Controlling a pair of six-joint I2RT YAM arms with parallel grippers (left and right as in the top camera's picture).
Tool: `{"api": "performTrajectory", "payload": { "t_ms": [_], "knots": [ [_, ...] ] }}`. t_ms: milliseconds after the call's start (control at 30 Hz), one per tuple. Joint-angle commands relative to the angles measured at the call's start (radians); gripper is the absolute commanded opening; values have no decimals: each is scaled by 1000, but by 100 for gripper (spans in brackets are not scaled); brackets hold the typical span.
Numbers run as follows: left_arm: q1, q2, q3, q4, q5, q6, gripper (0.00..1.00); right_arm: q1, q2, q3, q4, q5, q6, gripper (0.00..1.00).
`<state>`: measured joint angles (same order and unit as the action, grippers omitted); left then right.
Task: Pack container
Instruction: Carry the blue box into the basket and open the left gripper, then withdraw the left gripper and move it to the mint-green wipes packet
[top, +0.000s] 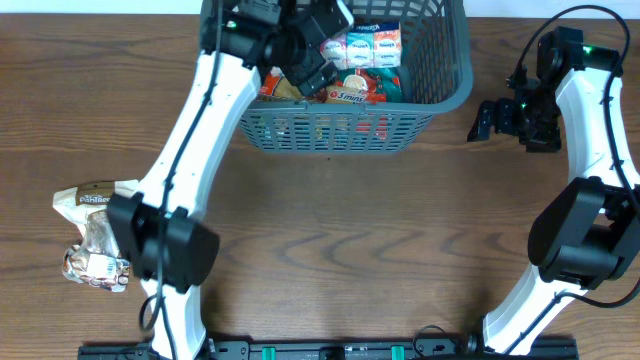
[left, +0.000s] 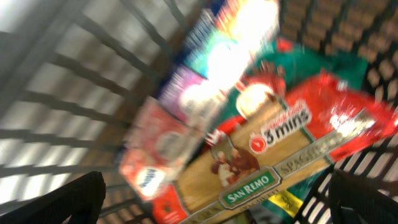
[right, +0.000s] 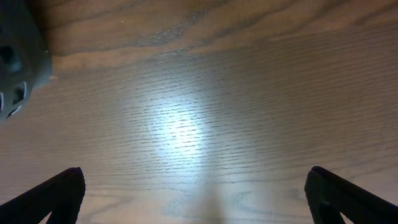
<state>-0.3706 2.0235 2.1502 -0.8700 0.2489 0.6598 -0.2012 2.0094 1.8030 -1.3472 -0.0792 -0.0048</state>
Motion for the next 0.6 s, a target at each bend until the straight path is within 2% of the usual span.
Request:
{"api": "performTrajectory", "payload": {
  "t_ms": [0, 100, 233, 333, 400, 567],
  "knots": [
    [-1, -133, 12, 15, -70, -120, 99, 13, -10, 0, -4, -8, -12, 99],
    [10, -232, 12, -2, -215, -252, 99, 13, -10, 0, -7, -7, -13, 99],
    [63, -365, 12, -172, -376, -384, 99, 13, -10, 0, -8, -7, -13, 99],
    [136, -440, 12, -347, -406, -452, 99, 13, -10, 0, -11, -7, -20, 99],
    [207, -478, 12, -451, -427, -555, 99, 12, -10, 0, -18, -6, -21, 99],
    [405, -552, -5, -612, -425, -740, 98, 8, -10, 0, -13, 13, -22, 99]
  ]
}}
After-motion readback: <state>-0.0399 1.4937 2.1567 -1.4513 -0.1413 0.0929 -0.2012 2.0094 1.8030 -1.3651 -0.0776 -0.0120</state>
